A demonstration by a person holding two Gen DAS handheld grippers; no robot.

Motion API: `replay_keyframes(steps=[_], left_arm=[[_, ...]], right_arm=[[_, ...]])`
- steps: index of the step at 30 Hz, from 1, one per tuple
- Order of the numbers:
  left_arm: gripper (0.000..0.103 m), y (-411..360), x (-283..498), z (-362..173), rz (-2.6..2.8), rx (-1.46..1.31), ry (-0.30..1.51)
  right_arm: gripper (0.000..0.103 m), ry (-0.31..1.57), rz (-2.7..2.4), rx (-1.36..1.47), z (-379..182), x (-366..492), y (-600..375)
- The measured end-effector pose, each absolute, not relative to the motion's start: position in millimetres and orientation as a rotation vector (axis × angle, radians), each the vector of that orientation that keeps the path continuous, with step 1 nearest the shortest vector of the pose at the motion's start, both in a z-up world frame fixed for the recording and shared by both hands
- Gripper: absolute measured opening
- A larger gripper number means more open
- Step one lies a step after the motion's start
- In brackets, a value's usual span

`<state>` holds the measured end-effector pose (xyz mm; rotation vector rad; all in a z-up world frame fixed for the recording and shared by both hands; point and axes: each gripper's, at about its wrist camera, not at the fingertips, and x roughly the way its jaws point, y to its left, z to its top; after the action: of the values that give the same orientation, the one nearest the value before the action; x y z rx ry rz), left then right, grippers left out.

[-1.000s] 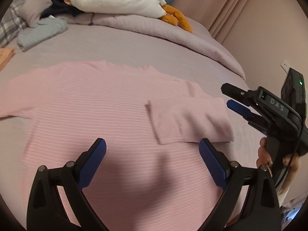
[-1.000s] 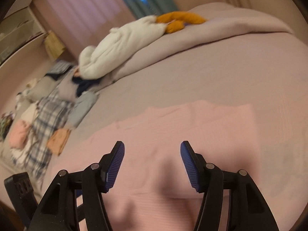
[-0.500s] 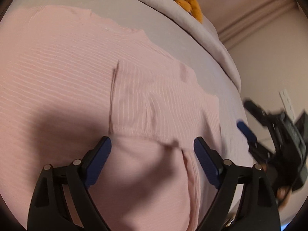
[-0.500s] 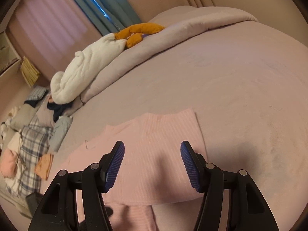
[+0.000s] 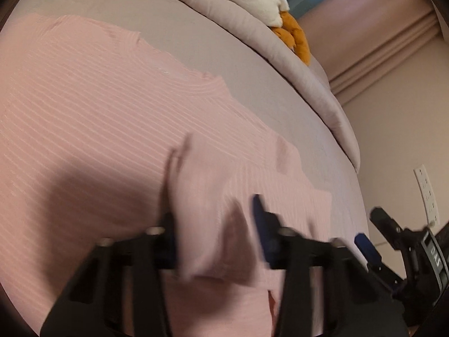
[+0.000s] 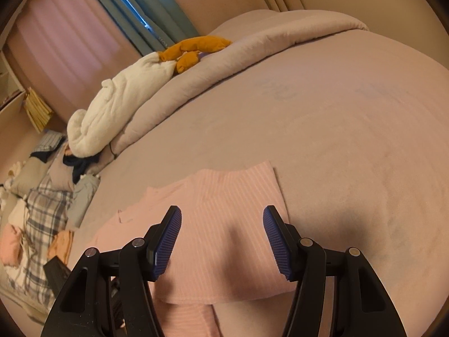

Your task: Fold small clothes

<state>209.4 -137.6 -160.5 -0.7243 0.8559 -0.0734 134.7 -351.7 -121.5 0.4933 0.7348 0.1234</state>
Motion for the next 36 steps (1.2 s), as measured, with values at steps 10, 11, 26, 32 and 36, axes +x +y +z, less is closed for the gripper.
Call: replay_keyframes(steps=[10, 11, 26, 32, 36], left_arm=[[0.004, -124, 208, -122, -0.078, -0.67, 0.76], [0.004, -121, 207, -116, -0.081, -0.671, 0.748], [0.004, -49, 186, -31, 0.06, -0.545, 0.58], [0.004, -18, 170, -20, 0.122, -0.503, 0.54], [0.004, 3, 165, -18, 0.161, -0.487, 0.539]], right_arm=[[0.061, 0.736, 0.105, 0.477, -123, 137, -352], [0.061, 0.735, 0.106, 0.475, -123, 137, -352], [0.061, 0.771, 0.155, 0.451, -124, 141, -343], [0.06, 0.792, 0.201, 0.438, -128, 148, -332], [0.045, 0.797, 0.225, 0.395, -130, 150, -318]])
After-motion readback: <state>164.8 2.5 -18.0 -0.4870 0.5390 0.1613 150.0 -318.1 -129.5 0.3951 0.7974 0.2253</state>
